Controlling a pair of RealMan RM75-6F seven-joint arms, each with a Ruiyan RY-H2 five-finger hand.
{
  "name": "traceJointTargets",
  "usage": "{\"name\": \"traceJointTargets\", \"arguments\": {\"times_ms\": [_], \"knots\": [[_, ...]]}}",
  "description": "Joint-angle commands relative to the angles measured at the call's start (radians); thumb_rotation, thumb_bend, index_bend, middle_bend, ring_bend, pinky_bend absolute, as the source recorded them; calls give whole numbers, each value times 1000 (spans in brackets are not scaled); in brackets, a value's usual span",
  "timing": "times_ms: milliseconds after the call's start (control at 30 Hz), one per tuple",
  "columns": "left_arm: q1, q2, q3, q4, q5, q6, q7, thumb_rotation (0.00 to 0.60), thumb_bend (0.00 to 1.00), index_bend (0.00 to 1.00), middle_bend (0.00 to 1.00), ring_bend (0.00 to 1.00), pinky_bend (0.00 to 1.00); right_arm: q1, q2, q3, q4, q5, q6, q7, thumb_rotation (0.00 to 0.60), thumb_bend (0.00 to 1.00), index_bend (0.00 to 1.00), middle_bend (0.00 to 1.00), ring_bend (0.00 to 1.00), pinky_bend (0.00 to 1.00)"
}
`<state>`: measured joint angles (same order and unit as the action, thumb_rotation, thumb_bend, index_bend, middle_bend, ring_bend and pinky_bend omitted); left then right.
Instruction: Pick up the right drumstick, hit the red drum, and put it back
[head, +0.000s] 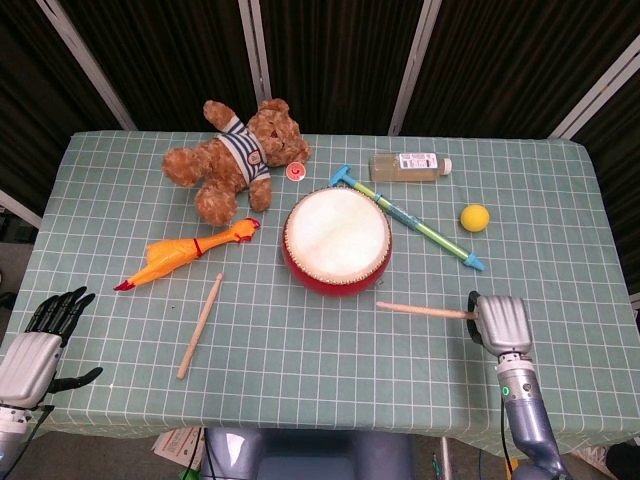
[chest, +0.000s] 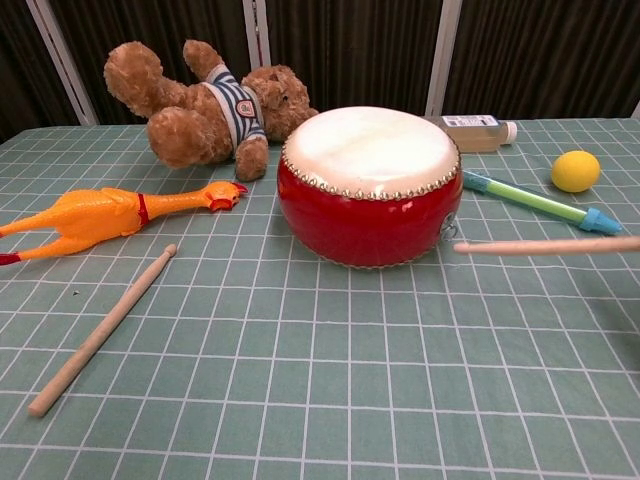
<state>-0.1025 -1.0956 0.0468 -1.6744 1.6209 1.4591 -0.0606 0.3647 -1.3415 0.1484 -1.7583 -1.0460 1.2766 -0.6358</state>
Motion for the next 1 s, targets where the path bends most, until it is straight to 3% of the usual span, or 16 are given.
{"name": "traceJointTargets", "arguments": {"times_ms": [33, 233, 433, 800, 1000], "knots": [[1, 0, 0, 0, 0, 1, 2, 600, 0, 0, 0, 0, 0, -10, 78, 69, -89, 58, 18, 67, 600, 652, 969, 1000, 1000, 846], [-1, -1, -1, 0, -3, -3, 4, 600, 0, 0, 0, 0, 0, -17, 155, 159, -189, 152, 12, 184, 600, 660, 976, 1000, 1000, 846], [-2, 0, -1, -1, -2, -4, 1, 600, 0, 0, 0, 0, 0, 12, 180, 230, -232, 249, 13, 215, 600, 660, 976, 1000, 1000, 846], [-6, 11, 1, -1, -6, -13, -26, 600, 0, 0, 0, 0, 0, 141, 108, 405, -249, 514, 42, 251, 600, 660, 976, 1000, 1000, 846], [-8, 19, 5, -7, -7, -22, -40, 600, 0, 0, 0, 0, 0, 180, 53, 467, -230, 573, 87, 320, 600, 662, 976, 1000, 1000, 846]]}}
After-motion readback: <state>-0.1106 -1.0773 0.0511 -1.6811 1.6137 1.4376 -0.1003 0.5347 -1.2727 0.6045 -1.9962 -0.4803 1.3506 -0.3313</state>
